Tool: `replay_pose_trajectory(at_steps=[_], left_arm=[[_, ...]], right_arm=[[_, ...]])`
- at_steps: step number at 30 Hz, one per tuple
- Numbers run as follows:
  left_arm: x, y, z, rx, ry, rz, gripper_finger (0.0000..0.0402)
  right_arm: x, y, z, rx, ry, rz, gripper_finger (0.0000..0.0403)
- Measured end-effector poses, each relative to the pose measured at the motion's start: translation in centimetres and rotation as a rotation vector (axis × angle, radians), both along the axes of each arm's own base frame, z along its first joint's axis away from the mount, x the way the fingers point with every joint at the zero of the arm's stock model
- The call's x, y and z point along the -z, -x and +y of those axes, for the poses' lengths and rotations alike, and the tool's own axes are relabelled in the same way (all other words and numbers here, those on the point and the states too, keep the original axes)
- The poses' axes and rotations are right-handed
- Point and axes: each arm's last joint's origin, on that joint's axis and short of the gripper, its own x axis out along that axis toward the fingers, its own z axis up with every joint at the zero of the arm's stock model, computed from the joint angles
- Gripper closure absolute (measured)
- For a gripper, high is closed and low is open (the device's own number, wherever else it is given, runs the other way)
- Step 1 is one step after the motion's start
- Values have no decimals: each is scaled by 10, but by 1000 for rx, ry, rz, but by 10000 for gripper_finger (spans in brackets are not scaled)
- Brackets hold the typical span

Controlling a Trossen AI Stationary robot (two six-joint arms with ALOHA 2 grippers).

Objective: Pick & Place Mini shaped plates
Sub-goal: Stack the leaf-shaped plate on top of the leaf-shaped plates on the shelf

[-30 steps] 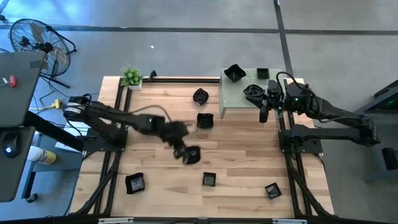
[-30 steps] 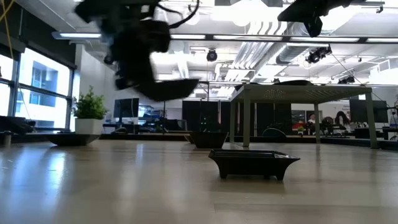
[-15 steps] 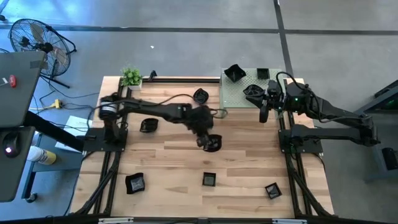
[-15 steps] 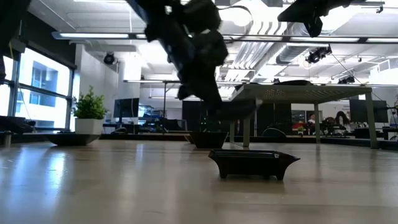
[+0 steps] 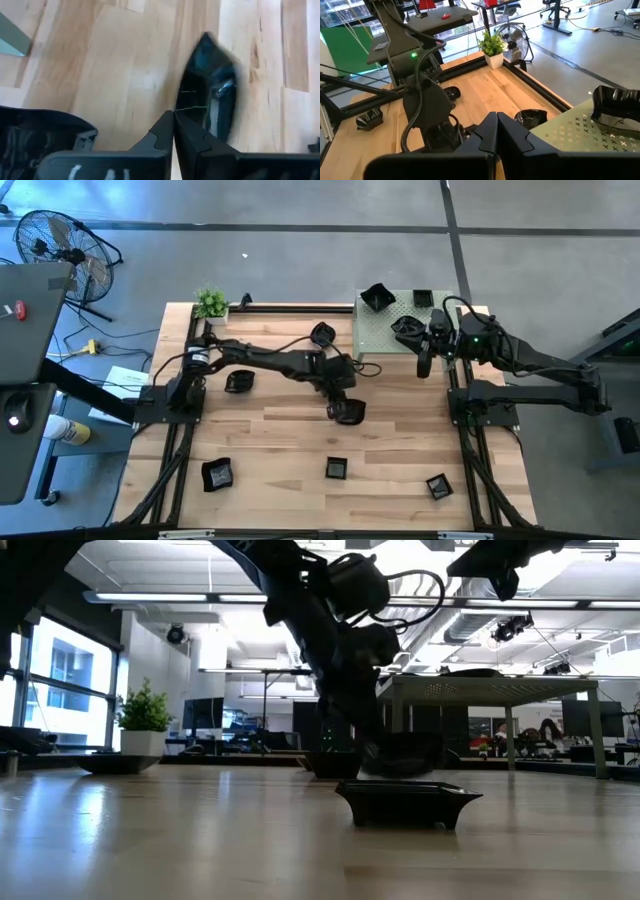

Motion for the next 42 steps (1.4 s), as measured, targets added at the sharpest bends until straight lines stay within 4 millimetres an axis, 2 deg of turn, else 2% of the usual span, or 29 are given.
replay_pose_trajectory(at_steps=[7, 11, 14, 17, 21, 25, 31, 36, 42], left_arm=[[0, 0, -2, 2, 7, -1, 346], [-5, 2, -3, 20, 2, -6, 336], [-24, 7, -2, 47, -43, -50, 350], [-41, 15, 3, 45, -71, -83, 385], [-50, 32, 9, -4, -53, -129, 394], [-53, 53, 7, -80, -35, -226, 400], [-48, 97, 4, -260, 7, -372, 401], [-41, 139, 2, -357, 39, -488, 401], [-43, 181, 0, -447, 21, -640, 401]], right_arm=[[2, 1, 0, 0, -6, 23, 397], [3, 0, 0, -6, 11, 31, 400], [2, 0, 0, -11, 11, 31, 401], [2, 0, 0, -12, 11, 31, 399], [2, 0, 0, -12, 11, 31, 401], [2, 0, 0, -14, 11, 30, 401], [6, -10, -1, -43, -5, 46, 402], [13, -31, -1, -89, -52, 83, 402], [7, -63, 7, -145, -72, 147, 402]])
